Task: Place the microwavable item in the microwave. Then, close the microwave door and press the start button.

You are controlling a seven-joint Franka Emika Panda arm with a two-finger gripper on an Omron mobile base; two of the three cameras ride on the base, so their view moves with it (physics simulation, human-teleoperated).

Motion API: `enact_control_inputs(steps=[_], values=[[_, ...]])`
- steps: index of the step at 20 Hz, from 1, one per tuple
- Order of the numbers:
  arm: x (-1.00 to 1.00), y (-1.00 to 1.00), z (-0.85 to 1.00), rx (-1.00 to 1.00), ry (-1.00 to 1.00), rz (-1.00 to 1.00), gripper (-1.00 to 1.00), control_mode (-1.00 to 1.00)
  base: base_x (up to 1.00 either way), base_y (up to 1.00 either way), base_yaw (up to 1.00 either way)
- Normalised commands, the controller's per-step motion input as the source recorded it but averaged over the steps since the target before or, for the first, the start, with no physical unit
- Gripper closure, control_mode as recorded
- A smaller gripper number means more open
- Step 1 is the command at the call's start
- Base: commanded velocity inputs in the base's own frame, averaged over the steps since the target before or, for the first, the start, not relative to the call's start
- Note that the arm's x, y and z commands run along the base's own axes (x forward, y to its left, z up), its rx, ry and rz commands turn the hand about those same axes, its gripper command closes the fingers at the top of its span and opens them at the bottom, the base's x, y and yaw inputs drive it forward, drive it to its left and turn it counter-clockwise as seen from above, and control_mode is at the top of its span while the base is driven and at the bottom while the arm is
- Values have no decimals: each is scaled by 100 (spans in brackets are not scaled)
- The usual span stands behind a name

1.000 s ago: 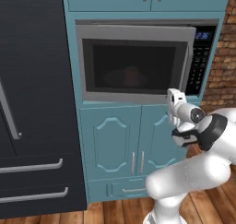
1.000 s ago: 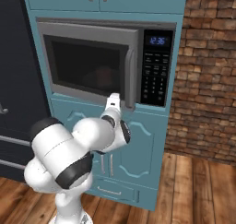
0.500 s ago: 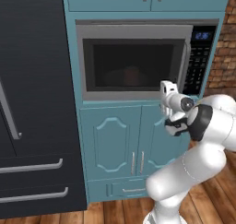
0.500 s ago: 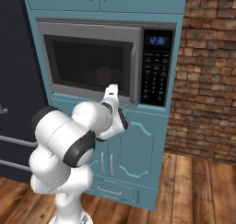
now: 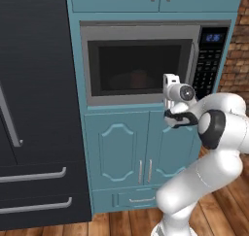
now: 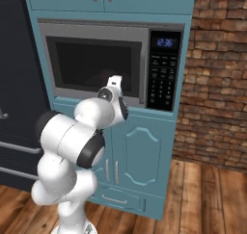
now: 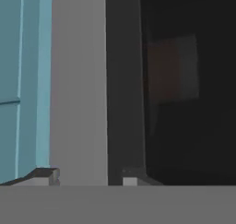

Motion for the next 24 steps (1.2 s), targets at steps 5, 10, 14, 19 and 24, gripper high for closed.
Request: enact_control_inputs(steps=[5, 10, 14, 19, 24], values=[[-19, -19, 53, 0, 5, 1, -100, -100, 0, 0, 0], [-94, -43, 39, 0, 0, 1, -100, -100, 0, 0, 0], [-100, -61, 16, 3, -6, 0, -100, -100, 0, 0, 0], [-89, -53, 2, 5, -3, 2, -100, -100, 0, 0, 0], [-11, -22, -3, 5, 0, 8, -100, -100, 0, 0, 0]])
